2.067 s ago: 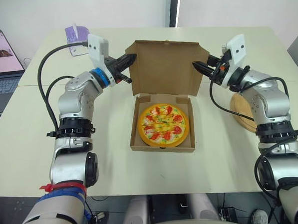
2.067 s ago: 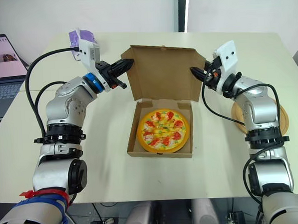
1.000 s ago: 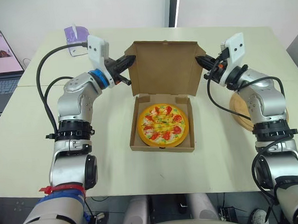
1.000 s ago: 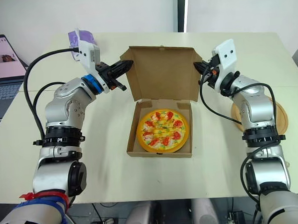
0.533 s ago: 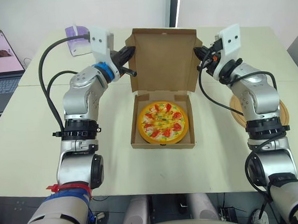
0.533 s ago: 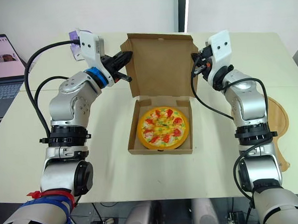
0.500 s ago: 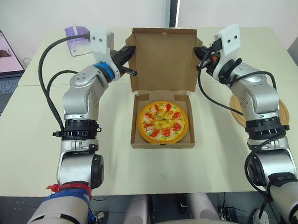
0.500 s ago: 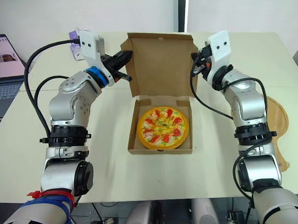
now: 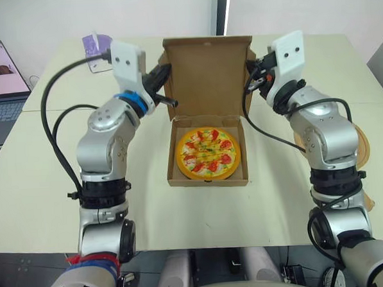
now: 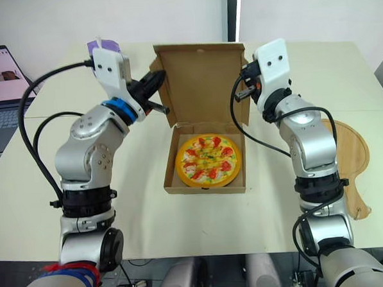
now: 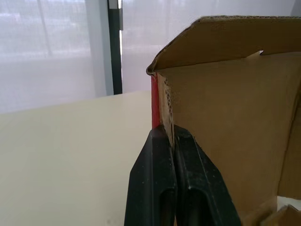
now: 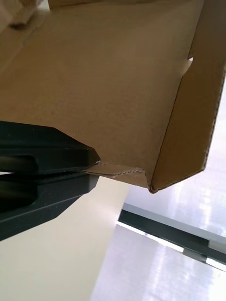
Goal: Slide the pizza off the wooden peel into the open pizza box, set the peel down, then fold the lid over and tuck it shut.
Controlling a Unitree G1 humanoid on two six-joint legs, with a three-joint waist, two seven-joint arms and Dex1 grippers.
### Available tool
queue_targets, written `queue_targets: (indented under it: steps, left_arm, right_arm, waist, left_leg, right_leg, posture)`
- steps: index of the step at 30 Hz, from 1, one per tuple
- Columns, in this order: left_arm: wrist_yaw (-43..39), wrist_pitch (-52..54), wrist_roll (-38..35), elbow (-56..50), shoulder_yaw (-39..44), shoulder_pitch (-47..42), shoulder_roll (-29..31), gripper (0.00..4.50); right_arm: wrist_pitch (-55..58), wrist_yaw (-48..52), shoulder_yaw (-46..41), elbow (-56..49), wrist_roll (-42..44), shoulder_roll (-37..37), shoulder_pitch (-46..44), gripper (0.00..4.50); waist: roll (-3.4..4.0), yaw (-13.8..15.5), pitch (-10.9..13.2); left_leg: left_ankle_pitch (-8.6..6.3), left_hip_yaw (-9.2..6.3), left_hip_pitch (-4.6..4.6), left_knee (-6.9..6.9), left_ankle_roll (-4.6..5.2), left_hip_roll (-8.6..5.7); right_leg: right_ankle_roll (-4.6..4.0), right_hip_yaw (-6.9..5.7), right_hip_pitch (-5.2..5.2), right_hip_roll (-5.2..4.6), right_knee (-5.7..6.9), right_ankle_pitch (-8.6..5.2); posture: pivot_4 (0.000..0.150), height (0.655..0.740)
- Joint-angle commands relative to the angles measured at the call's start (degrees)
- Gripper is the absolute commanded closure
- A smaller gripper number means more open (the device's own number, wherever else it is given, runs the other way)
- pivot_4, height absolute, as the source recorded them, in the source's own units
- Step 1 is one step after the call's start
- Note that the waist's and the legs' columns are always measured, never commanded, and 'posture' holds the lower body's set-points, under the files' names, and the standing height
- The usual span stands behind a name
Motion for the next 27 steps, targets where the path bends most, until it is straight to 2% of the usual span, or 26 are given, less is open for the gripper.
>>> queue_targets:
  steps: [1,14,27]
  left_arm:
    - [1.3,-0.3,-0.4,-6.1,-2.4,1.0,-1.8,4.5]
    - [7.4,0.3,0.9,-17.0,-3.3,7.8,-3.7,4.5]
    - [7.4,-3.7,2.8,-21.8,-5.5,16.6,-3.3,4.5]
  right_arm:
    - [0.0,-0.3,2.3,-4.4,0.4,1.8,0.3,4.47]
    - [4.6,-3.5,2.7,-13.1,0.1,5.0,5.1,4.47]
    - [9.2,-5.8,4.9,-20.7,0.5,9.3,11.5,4.47]
  waist:
    - [0.0,0.0,0.0]
    - [0.01,0.0,0.0]
    - [0.05,-0.1,-0.1]
  left_leg:
    - [0.0,0.0,0.01,0.0,0.0,0.0]
    - [0.0,-0.01,0.02,-0.01,0.0,0.01]
    - [-0.01,-0.01,0.09,-0.01,0.02,0.01]
  right_leg:
    - [0.0,0.0,0.02,0.0,-0.01,0.0]
    - [0.0,0.0,0.04,0.03,-0.04,0.01]
    - [0.0,0.02,0.11,0.05,-0.03,0.01]
  posture:
    - [0.15,0.74]
    - [0.15,0.74]
    - [0.15,0.74]
